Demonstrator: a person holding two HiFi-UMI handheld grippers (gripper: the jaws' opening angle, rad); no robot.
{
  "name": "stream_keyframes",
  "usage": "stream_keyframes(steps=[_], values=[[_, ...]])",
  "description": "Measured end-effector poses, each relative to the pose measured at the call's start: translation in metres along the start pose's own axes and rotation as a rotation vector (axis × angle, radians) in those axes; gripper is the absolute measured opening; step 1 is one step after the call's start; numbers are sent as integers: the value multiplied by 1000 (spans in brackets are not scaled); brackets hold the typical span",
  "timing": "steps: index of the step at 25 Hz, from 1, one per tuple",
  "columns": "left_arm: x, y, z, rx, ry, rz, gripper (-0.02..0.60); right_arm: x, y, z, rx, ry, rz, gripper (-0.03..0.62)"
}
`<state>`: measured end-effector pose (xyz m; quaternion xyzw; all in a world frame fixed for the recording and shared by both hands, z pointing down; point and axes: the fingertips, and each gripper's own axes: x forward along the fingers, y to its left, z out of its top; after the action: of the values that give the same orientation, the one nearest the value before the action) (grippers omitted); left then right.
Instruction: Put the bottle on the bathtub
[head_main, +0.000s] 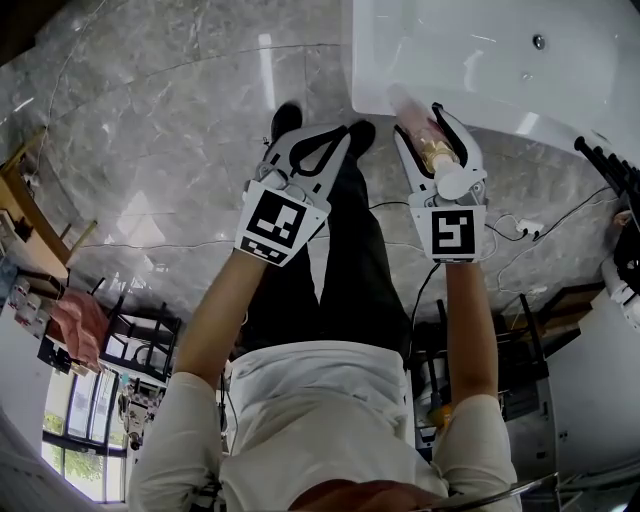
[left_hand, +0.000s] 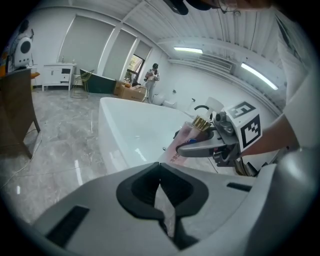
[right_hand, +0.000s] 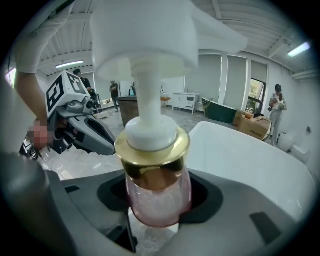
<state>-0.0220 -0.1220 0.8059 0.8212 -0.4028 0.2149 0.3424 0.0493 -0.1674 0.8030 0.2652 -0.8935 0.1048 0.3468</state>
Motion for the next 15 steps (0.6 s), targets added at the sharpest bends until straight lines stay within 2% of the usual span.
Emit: stream_keyframes(steps=[6,9,12,15], values=[[0,-1,-6,-12,-2,-5,9,-1,0,-11,23,86,-20,250],[-1,-1,-9,-10,3,-7,9,-1,0,-10,16,63,-30,256],[-2,-2,-12,-8,8,-9,9,1,-1,-5,-8,-3,-30,267],[-3,-2,-9,-6,6,-12,9,-2,0,-14,12,88,-30,280]])
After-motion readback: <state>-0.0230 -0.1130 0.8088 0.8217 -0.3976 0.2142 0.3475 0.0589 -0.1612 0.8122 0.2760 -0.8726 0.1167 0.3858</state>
